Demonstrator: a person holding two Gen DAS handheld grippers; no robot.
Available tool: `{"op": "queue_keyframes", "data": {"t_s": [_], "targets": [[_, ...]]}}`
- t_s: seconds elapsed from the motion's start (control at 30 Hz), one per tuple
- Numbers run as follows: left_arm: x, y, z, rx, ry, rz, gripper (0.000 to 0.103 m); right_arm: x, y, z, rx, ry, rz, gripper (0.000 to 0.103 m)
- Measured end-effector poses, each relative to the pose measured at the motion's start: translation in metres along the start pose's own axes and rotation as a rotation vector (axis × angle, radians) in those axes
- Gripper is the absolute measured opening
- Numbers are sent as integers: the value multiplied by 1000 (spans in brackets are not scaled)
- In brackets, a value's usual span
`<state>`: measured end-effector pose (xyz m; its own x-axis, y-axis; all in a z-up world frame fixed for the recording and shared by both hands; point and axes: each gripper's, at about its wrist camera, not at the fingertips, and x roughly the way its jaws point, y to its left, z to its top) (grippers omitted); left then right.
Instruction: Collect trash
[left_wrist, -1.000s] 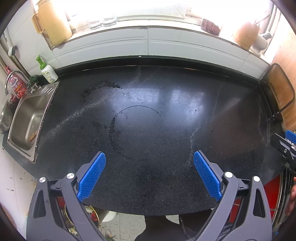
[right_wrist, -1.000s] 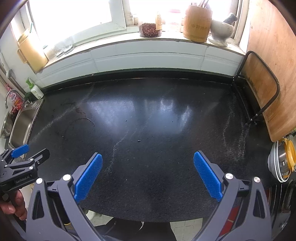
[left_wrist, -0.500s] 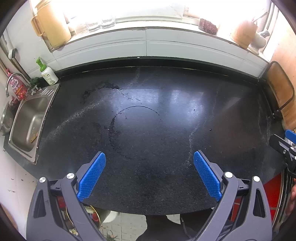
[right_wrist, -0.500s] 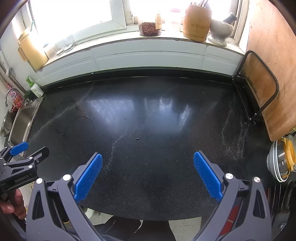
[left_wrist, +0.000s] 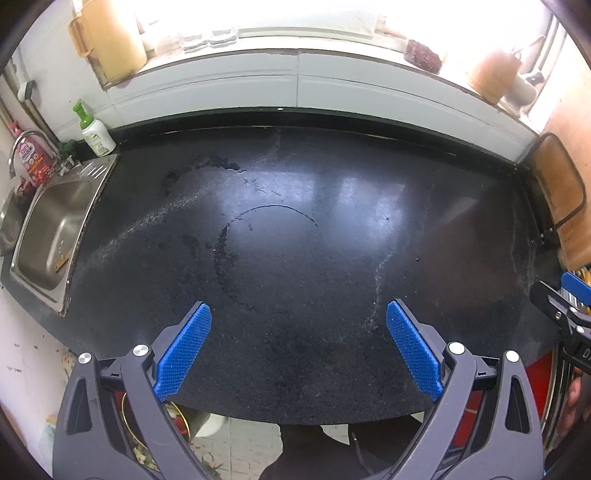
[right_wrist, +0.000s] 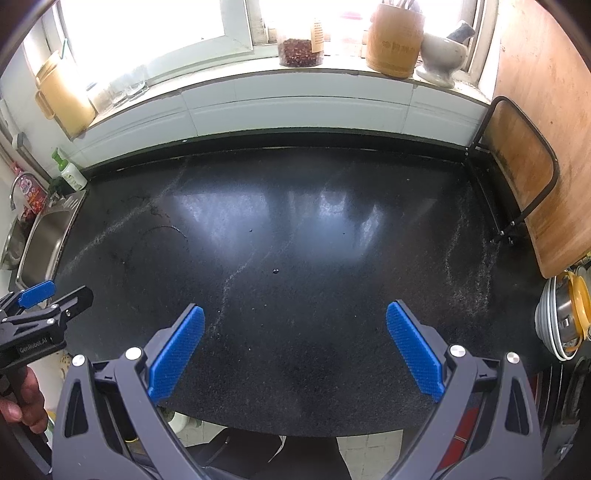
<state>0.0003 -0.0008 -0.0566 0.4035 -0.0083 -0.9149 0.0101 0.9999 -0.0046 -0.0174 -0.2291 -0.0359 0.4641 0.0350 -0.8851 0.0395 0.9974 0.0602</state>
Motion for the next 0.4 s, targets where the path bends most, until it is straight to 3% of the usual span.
{"op": "queue_keyframes", "data": {"t_s": [0.4], "targets": [[20,12,6,1,-5,55,93,12,-13,-3,15,7,1,96]]}}
